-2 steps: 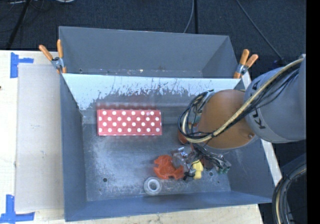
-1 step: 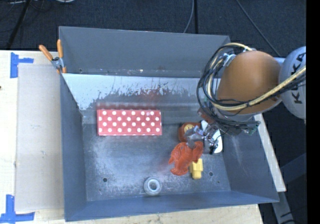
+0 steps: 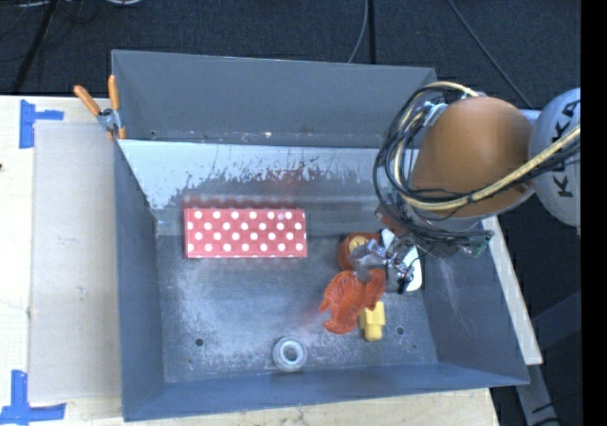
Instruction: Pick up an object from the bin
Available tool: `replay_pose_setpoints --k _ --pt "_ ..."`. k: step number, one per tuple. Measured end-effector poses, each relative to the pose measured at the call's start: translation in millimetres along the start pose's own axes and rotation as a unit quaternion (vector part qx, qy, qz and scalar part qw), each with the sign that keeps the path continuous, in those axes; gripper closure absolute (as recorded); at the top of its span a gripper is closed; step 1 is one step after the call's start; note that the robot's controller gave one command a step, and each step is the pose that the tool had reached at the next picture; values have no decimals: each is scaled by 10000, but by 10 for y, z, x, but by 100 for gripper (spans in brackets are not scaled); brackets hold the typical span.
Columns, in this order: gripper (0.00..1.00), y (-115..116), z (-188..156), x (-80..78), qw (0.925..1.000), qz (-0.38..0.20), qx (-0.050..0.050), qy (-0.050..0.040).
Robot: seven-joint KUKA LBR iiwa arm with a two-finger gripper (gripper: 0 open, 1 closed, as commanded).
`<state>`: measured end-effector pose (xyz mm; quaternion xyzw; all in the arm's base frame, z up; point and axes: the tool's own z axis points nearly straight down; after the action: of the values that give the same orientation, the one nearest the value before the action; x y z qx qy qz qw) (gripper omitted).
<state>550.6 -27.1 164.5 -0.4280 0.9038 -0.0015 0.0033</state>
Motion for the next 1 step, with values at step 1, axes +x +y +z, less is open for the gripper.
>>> replay_pose_setpoints --k 1 --pt "100 36 -319 1 9999 -88 -45 27"
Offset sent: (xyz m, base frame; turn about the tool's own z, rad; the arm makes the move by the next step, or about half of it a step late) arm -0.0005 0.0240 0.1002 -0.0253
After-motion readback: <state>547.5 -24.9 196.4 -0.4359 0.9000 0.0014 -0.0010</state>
